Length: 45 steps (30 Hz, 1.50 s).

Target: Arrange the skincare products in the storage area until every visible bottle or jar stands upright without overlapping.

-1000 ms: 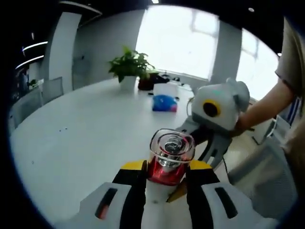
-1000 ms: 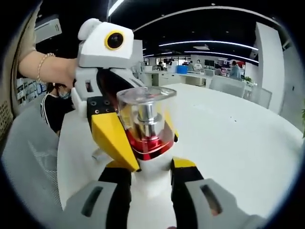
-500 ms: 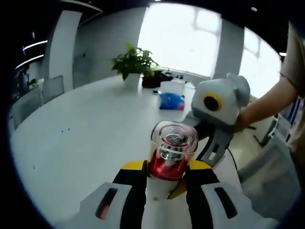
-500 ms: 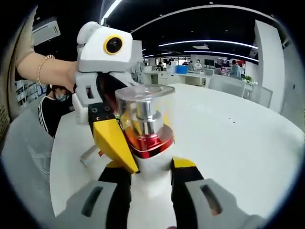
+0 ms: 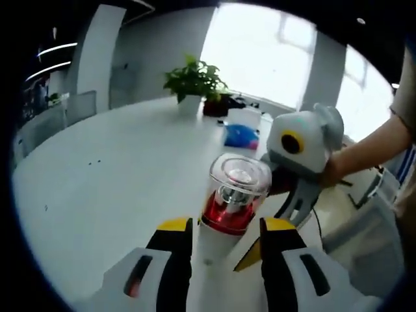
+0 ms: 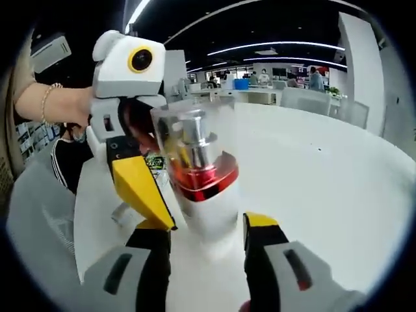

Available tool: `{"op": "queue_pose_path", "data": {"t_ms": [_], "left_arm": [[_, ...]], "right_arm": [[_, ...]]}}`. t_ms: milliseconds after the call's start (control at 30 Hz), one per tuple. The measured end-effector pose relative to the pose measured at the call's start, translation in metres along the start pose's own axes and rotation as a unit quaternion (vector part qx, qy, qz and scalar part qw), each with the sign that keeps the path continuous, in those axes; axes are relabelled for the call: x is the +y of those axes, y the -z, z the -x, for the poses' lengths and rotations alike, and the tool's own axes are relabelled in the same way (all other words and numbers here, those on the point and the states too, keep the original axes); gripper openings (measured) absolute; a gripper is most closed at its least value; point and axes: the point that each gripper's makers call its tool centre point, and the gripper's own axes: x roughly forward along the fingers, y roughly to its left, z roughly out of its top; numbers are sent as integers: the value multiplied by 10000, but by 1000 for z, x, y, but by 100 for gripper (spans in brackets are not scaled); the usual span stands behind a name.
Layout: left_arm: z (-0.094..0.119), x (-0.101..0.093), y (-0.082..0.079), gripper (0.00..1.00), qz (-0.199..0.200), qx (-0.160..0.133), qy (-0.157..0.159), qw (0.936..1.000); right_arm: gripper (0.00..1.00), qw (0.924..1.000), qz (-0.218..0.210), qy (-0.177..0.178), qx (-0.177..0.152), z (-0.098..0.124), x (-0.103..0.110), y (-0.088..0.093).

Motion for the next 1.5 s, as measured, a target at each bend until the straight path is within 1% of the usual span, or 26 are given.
{"op": "queue_pose_path", "data": {"t_ms": [100,167,200,267,300,467,633,667,733,867,900,1100,1267,1500], "left_arm": [[6,-2,2,44,141,-75,-67,9999],[10,-4,4,49,244,-110,-116,9996],[13,-5,5,53,356,-133,-162,9991],[17,-4,7,64,464,-181,-259,9984],[21,-4,9,68,525,-195,-327,9979],[36,-7,15,71,714,-290,-476,9959],[54,-8,28,82,972,-335,-775,9917],[55,-8,30,83,990,-336,-791,9914],[65,-11,36,84,1093,-350,-889,9894],[80,-17,40,88,1322,-507,-1013,9847],[86,-19,42,89,1376,-540,-1074,9832],[108,-35,61,94,1538,-534,-1283,9783],[132,-47,73,96,1703,-668,-1538,9710],[164,-57,85,97,1755,-734,-1887,9634]], "right_arm": [[55,9999,-1,22,105,3,5,4],[56,9999,-13,33,127,5,7,5],[58,9999,-51,48,128,8,9,6],[59,9998,-114,53,136,10,12,7],[60,9998,-129,59,151,11,13,8],[64,9993,-236,138,264,18,19,16],[69,9982,-506,256,199,31,25,20],[69,9980,-552,253,173,33,26,20],[70,9976,-630,270,123,38,30,19],[73,9966,-744,352,40,46,36,20],[74,9961,-794,377,3,49,39,20],[80,9953,-865,439,-57,61,53,22],[84,9927,-1018,604,-245,79,61,19],[88,9901,-1087,791,-402,101,71,19]]}}
